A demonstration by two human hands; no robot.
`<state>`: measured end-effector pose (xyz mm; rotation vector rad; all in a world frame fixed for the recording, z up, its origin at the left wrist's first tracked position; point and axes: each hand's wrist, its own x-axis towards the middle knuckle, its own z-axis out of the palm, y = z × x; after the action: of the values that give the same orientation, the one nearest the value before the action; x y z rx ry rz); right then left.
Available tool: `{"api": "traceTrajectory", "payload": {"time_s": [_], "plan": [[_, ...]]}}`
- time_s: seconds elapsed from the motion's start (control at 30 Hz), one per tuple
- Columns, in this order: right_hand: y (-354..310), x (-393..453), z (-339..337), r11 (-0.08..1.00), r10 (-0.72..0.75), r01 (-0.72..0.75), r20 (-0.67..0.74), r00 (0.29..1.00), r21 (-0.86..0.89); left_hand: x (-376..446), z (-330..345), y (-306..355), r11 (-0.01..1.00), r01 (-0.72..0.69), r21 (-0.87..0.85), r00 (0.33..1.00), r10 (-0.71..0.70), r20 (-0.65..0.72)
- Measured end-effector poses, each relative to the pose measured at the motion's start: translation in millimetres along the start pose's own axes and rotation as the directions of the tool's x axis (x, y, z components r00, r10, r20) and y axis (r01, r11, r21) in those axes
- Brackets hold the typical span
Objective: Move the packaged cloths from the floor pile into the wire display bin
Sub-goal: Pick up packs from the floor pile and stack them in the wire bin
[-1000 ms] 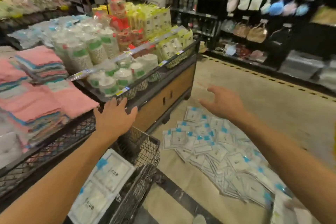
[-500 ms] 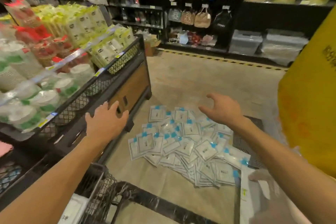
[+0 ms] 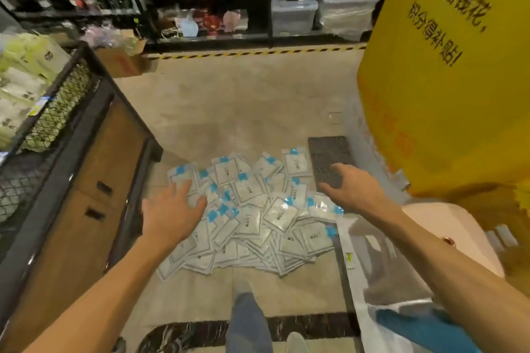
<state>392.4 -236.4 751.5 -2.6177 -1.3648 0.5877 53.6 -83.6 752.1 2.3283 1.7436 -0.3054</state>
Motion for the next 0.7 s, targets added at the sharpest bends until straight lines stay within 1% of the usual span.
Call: {"api": "traceTrajectory", "payload": {"time_s": [0.13, 0.27, 0.43, 0.57, 0.7], "plan": [[23, 19, 23, 0.989, 0.148, -0.149, 0.02, 0.989, 0.019, 71, 24, 36, 0.992, -0.119, -0.042, 0.989, 0.122, 0.079], [35, 42, 52, 0.958, 0.284, -0.285, 0.017, 0.959, 0.046, 137, 54, 70, 0.971, -0.237, -0.024, 0.961, 0.238, 0.141], [60, 82, 116, 0.916, 0.382, -0.392, 0.113, 0.917, 0.086, 199, 123, 99, 0.949, -0.315, -0.025, 0.922, 0.312, 0.229], [103, 137, 217, 0.871, 0.445, -0.473, 0.193, 0.874, 0.131, 258, 230, 124, 0.93, -0.366, 0.015, 0.891, 0.346, 0.293], [155, 194, 329, 0.846, 0.483, -0.517, 0.221, 0.847, 0.134, 308, 357, 141, 0.935, -0.354, 0.003, 0.881, 0.332, 0.338]]}}
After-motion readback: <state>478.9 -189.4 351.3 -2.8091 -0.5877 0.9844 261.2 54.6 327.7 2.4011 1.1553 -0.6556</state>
